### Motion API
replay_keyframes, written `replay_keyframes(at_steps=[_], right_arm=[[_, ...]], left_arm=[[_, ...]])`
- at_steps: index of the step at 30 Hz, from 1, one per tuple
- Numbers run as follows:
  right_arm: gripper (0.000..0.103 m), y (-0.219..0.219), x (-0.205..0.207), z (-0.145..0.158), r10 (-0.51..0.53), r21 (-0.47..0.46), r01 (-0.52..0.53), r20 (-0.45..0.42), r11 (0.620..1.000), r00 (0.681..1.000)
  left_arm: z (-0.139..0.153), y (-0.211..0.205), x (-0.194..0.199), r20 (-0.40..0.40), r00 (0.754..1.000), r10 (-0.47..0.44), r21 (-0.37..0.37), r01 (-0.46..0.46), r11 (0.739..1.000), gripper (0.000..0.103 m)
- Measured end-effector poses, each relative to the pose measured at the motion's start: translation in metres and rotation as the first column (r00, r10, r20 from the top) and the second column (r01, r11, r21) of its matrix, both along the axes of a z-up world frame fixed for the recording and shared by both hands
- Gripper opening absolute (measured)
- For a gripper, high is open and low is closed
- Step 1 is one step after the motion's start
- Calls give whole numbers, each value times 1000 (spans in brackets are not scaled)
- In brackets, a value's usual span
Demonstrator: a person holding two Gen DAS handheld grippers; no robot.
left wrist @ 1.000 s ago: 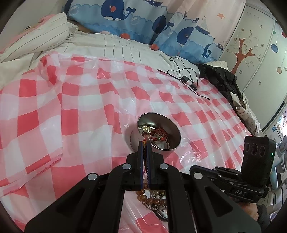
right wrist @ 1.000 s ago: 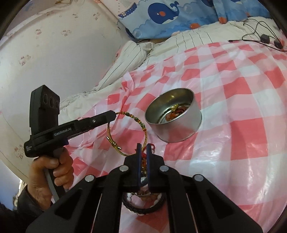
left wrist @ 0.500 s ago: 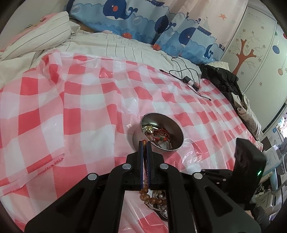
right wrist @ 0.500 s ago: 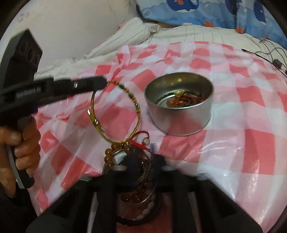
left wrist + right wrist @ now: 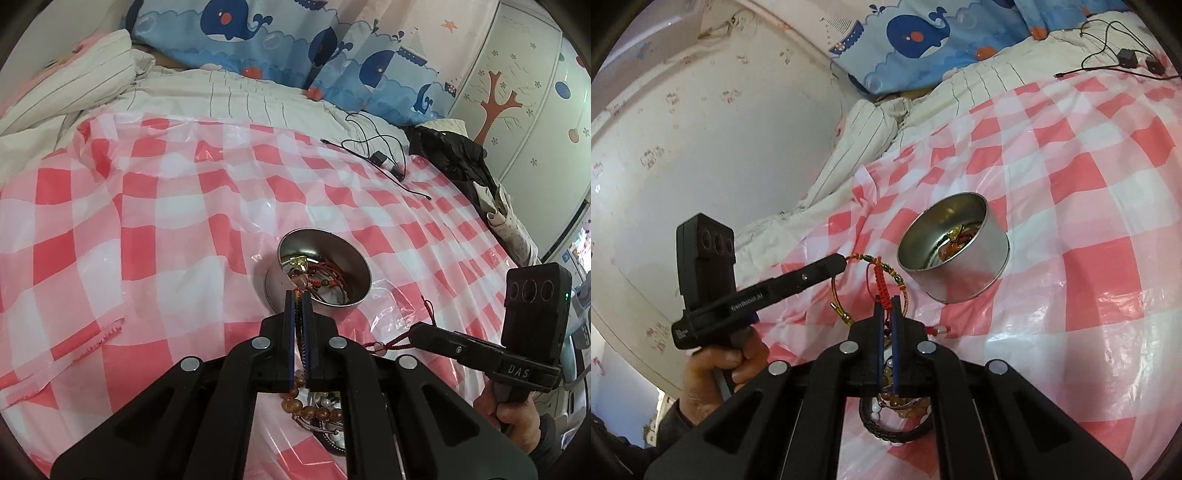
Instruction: Organize jewelry
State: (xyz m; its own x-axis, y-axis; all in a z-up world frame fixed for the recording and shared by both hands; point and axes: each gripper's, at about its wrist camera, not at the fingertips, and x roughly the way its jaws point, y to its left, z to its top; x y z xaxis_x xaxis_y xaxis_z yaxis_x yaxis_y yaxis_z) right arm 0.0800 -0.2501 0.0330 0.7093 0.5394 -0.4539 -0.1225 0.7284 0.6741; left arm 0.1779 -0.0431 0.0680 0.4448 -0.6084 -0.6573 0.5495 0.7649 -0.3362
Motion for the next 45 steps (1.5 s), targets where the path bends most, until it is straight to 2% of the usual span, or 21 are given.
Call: replay_keyframes(at_steps=[14, 24, 31, 35, 38, 40, 41, 43, 44, 45], right_arm=[[4, -6, -2, 4, -12, 40, 10, 48, 999, 999], [4, -9, -1, 14, -21, 54, 15, 96, 998, 995], [4, -16, 2, 29, -36, 66, 27, 134, 997, 990], [4, -15, 17, 42, -30, 41, 24, 154, 999, 988], [4, -13, 30, 48, -28, 9, 26, 162, 1000, 986], [4, -11, 40, 46, -28, -18, 31, 152, 999, 988], [4, -9, 49, 42, -40, -63, 48, 123, 997, 992], [19, -6, 63, 29, -56, -142, 61, 39, 988, 998], [45, -7, 64, 21, -71, -152, 73, 17, 986, 997], [49, -9, 63, 15, -85, -151, 85, 5, 985, 996]], left_arm=[[14, -9, -10, 111, 994, -1, 87, -8, 996, 3], [31, -14, -18, 149, 989, -9, 53, 1, 999, 3], [45, -20, -17, 190, 982, 1, -7, 1, 1000, 3], [53, -29, -8, 204, 979, 13, -33, -6, 999, 3], [53, -37, -3, 205, 979, 8, -26, -2, 1000, 3], [48, -42, 2, 200, 980, 12, -18, -9, 1000, 3], [44, -44, 6, 197, 980, 22, -12, -20, 1000, 5], [29, -51, 17, 145, 989, 21, 40, -27, 999, 28], [21, -54, 21, 118, 993, 29, 69, -38, 997, 43], [13, -53, 23, 96, 995, 39, 82, -47, 995, 44]])
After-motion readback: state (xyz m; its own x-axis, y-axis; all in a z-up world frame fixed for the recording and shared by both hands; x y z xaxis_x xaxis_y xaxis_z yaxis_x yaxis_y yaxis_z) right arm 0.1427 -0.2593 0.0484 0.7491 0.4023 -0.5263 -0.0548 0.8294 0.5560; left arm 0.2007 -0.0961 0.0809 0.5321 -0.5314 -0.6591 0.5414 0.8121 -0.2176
